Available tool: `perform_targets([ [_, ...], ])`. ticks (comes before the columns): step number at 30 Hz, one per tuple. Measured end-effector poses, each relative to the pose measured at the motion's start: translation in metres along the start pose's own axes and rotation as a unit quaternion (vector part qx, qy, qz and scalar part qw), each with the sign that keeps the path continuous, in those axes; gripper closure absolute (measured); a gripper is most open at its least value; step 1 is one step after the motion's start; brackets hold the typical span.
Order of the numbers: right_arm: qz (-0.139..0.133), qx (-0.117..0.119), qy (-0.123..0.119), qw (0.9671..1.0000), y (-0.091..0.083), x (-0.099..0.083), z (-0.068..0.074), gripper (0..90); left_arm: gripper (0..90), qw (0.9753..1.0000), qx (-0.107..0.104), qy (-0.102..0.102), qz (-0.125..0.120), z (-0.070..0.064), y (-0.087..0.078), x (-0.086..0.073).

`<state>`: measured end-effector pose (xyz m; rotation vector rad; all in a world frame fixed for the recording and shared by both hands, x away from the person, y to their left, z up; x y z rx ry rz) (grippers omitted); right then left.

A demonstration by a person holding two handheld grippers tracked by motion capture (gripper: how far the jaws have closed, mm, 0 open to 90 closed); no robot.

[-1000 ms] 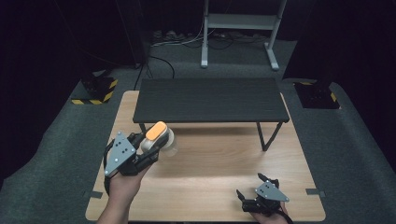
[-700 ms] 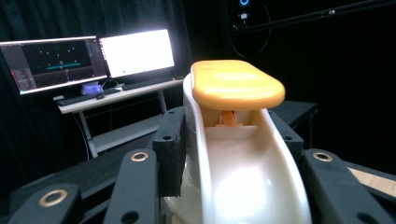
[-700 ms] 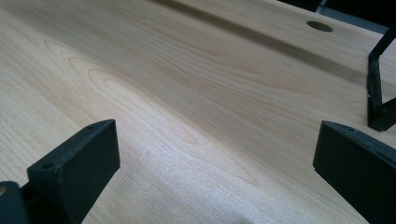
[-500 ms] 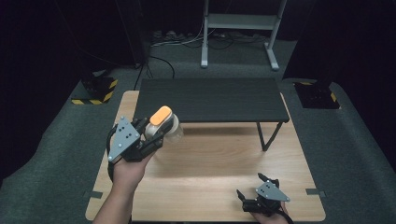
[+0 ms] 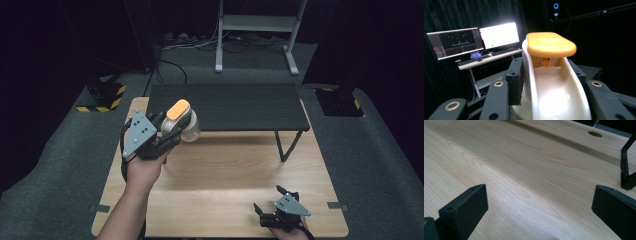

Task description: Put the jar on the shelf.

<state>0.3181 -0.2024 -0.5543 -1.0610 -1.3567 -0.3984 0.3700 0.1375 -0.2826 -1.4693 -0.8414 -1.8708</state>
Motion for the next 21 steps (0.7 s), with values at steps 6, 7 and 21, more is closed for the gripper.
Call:
perform_targets([
  [6,-0.001,0.002,0.002,1.0000,0.000,0.000,0.000,0.0,57.2,1.0000,0.002,0.000,-0.002,0.003,0.016,0.003],
  [7,-0.001,0.002,0.002,1.0000,0.000,0.000,0.000,0.0,57.2,1.0000,0.003,0.000,-0.002,0.004,0.018,0.003],
  [21,-0.002,0.003,0.003,1.0000,0.000,0.000,-0.001,0.0,57.2,0.9999,0.012,-0.008,-0.001,0.014,0.040,-0.004],
])
Point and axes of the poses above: each handheld gripper's, and its own axes: y roughly forward along the jaws, x roughly out of its top, z roughly to its left, the point moved 4 cm from there along y, roughly forward along the jaws, and after that the axes turned 4 degrees about -z, right-handed, at the moved point
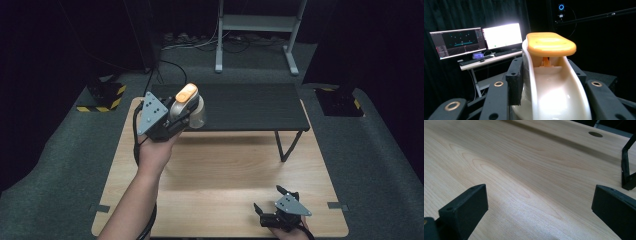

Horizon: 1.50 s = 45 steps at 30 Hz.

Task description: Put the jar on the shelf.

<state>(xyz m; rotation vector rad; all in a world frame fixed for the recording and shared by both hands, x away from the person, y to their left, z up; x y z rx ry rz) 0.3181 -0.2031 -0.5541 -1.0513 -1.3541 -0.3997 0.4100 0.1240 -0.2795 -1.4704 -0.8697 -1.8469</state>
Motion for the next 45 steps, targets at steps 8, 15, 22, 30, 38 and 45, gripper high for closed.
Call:
perform_targets([
  [8,-0.001,0.001,0.000,1.0000,0.000,0.000,0.000,0.0,57.2,1.0000,0.001,-0.002,0.008,-0.001,0.014,-0.005],
  [15,-0.003,0.001,0.001,1.0000,-0.001,0.000,0.000,0.1,57.2,0.9999,0.000,-0.002,0.014,-0.003,0.026,-0.009],
  [22,-0.004,0.002,0.002,1.0000,-0.001,0.000,-0.001,0.0,57.2,0.9998,0.000,-0.005,0.017,-0.005,0.035,-0.011],
  [30,-0.005,0.003,0.002,1.0000,-0.001,0.000,-0.001,0.0,57.2,0.9997,0.003,-0.013,0.020,-0.003,0.043,-0.012],
  [38,-0.004,0.005,0.003,1.0000,-0.001,0.000,-0.001,0.1,57.2,0.9995,0.002,-0.018,0.026,-0.003,0.049,-0.014],
  [45,-0.006,0.006,0.004,1.0000,-0.001,0.000,-0.001,0.1,57.1,0.9992,-0.001,-0.026,0.031,-0.004,0.053,-0.016],
])
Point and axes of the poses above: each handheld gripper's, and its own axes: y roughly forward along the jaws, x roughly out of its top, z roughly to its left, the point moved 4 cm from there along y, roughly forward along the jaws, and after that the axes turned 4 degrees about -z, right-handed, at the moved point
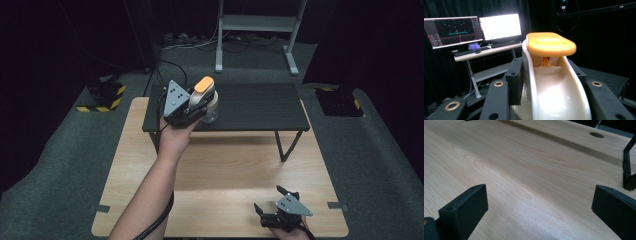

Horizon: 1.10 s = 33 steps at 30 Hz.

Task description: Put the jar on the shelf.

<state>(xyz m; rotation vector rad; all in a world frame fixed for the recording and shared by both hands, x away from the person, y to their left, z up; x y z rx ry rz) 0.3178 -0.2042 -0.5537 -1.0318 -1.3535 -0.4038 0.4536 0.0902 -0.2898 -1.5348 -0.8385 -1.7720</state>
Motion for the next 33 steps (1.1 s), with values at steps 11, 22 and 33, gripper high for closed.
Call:
perform_targets([
  [11,0.001,0.001,-0.001,1.0000,0.000,0.000,0.000,0.0,56.9,1.0000,0.000,0.007,0.003,-0.002,0.008,0.000],
  [22,-0.003,0.004,0.004,1.0000,-0.001,0.000,-0.001,0.0,56.6,0.9998,0.000,-0.019,0.002,0.006,0.020,-0.003],
  [33,-0.003,0.003,0.005,1.0000,-0.001,0.000,-0.001,0.1,55.6,0.9996,0.004,-0.029,0.003,0.012,0.026,-0.006],
])
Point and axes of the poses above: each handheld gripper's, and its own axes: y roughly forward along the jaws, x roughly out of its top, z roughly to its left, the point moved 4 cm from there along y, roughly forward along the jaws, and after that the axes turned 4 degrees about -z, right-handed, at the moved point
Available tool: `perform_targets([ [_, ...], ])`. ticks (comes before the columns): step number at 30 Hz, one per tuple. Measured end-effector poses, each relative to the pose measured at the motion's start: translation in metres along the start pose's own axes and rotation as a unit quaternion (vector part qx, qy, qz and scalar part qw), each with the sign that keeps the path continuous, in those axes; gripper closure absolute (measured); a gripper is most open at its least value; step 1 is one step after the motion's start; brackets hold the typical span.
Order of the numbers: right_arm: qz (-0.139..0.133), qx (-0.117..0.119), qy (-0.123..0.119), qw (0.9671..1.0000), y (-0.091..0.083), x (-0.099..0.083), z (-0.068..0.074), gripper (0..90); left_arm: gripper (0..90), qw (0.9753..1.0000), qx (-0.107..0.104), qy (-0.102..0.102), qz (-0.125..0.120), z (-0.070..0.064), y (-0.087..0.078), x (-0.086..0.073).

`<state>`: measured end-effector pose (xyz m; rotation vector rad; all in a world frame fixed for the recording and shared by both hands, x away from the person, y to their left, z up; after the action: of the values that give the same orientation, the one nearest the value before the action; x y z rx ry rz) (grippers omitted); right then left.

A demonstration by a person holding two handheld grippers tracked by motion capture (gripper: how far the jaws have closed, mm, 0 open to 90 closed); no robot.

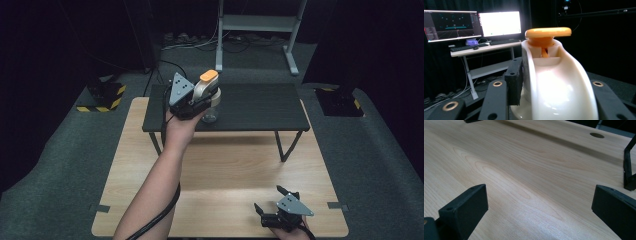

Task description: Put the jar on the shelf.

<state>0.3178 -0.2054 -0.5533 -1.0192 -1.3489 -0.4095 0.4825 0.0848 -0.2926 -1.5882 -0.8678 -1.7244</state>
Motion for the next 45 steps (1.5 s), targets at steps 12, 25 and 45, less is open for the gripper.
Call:
perform_targets([
  [12,-0.002,0.001,0.001,1.0000,0.000,0.000,0.000,0.1,54.9,1.0000,-0.001,0.000,0.001,0.001,0.002,-0.001],
  [25,-0.003,0.002,0.003,1.0000,-0.001,0.000,0.000,0.1,38.9,0.9999,0.001,-0.006,0.009,0.002,0.002,-0.003],
  [45,-0.002,0.003,-0.001,1.0000,0.000,0.000,0.000,0.1,14.4,0.9998,0.018,0.002,0.012,-0.003,-0.009,0.004],
])
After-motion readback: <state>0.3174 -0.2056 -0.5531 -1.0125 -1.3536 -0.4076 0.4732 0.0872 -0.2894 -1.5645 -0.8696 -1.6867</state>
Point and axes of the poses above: each handheld gripper's, and its own axes: y roughly forward along the jaws, x roughly out of its top, z roughly to its left, the point moved 4 cm from there along y, roughly forward along the jaws, and after that the axes turned 4 degrees about -z, right-handed, at the moved point
